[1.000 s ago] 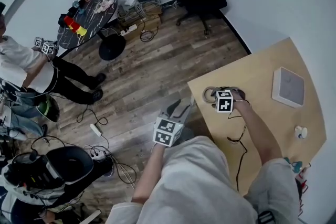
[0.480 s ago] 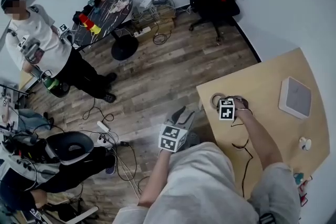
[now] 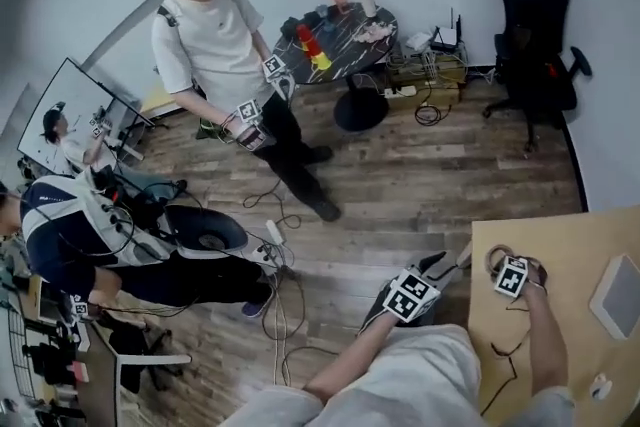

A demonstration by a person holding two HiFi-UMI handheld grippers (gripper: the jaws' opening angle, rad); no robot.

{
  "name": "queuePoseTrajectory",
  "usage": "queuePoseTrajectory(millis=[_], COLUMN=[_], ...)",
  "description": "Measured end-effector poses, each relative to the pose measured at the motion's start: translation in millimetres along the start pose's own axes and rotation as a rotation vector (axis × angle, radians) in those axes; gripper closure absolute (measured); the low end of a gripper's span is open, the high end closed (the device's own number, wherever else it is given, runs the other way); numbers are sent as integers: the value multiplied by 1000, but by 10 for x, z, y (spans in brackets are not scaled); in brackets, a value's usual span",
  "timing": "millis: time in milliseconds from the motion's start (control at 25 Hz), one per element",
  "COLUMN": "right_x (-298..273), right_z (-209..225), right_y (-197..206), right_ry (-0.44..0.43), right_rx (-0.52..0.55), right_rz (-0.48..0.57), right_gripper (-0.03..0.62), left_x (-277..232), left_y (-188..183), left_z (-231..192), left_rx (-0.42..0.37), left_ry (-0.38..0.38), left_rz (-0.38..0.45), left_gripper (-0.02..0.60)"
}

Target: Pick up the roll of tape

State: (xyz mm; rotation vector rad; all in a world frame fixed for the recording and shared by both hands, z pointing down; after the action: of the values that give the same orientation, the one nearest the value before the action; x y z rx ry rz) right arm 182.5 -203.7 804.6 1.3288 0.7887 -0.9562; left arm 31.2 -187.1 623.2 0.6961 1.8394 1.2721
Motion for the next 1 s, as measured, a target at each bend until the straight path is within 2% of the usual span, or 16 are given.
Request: queuePoseTrajectory(millis=[280, 520, 840, 920, 1000], right_x=[-75, -28, 29, 36, 32], right_z=[0, 66, 81, 87, 89], right_y=[-66, -95, -95, -101, -106], right_ry=[7, 35, 48, 52, 54], right_rx=[20, 62, 76, 79, 82], right_rz=[-7, -17, -33, -28, -26], right_gripper=[549, 551, 551, 551, 551], left_x=[29, 1, -4, -3, 17], left_y=[-123, -88, -129, -143, -148], left_z=[-36, -14, 13, 14, 11], left_rx=[7, -26, -17, -18, -17], left_ry=[-16, -16, -13, -16, -22], left_rz=[35, 31, 29, 35, 41], left_gripper=[414, 414, 414, 423, 461])
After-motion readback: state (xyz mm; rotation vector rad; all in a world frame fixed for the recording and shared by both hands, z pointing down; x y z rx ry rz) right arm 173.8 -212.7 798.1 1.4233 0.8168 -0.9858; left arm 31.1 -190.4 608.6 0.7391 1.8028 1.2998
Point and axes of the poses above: the fingertips, and each gripper's own axes: x backward along the fingers, z to its right, y out of its underside, the point moved 1 cm from there along x, backward along the fingers, and after that the axes turned 14 degrees about z, right-handed, at the moved point
